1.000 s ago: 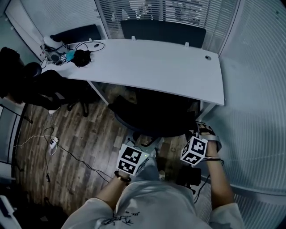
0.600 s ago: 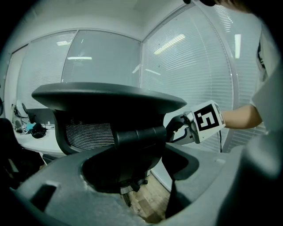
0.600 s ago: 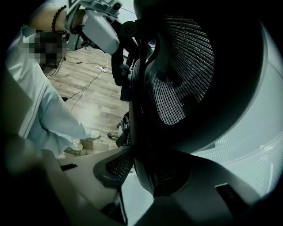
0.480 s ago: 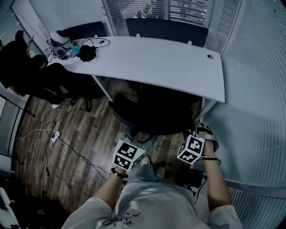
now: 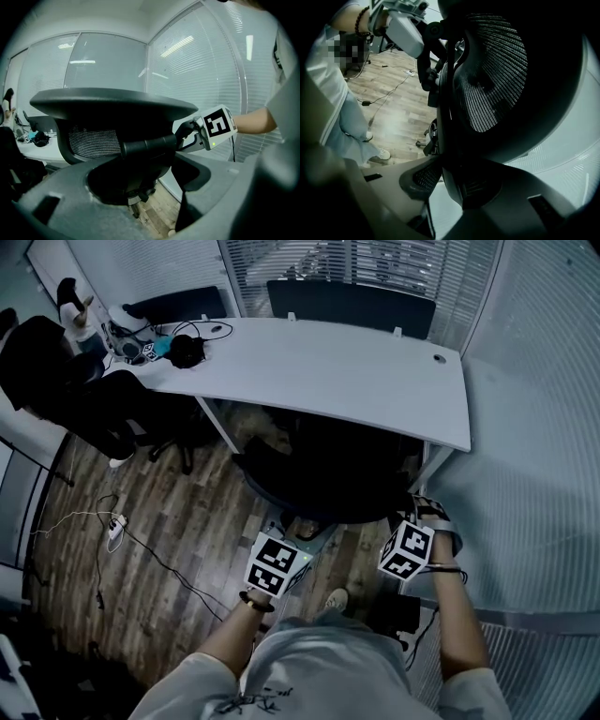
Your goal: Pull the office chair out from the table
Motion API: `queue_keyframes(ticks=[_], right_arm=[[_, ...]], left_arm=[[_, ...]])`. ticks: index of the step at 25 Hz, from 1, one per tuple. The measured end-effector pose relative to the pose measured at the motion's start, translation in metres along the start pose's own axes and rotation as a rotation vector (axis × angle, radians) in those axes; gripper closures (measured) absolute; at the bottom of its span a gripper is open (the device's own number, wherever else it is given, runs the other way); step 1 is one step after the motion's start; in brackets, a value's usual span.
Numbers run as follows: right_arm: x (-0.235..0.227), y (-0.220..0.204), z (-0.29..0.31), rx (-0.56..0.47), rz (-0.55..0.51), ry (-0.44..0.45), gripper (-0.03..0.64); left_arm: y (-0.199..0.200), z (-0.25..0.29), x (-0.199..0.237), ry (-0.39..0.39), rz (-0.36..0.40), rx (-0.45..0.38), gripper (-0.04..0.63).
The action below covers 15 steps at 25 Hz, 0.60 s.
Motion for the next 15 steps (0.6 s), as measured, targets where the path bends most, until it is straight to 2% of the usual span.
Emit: queue_keyframes(ticks=[10,15], right_arm=[[0.029,0.006,-0.015,0.005,0.021,-0.010,0.489],[0.029,0.011,-0.017,0.005,0.020,-0.012,0.489]], left_arm=[[-0.014,-0.026,-0.012,-0.001,0.010,-0.005,0.302],[-0.013,-0.030,-0.007,0.002,0.008,-0.002,0.302]])
Point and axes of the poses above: the fingertips, and each gripper's own axes: z forward along the fingers, x to its left, y out of its top, the point moved 10 cm from there along -z, backward along the fingers, and after that the axes turned 4 degrees about y, right-handed, at the moved point
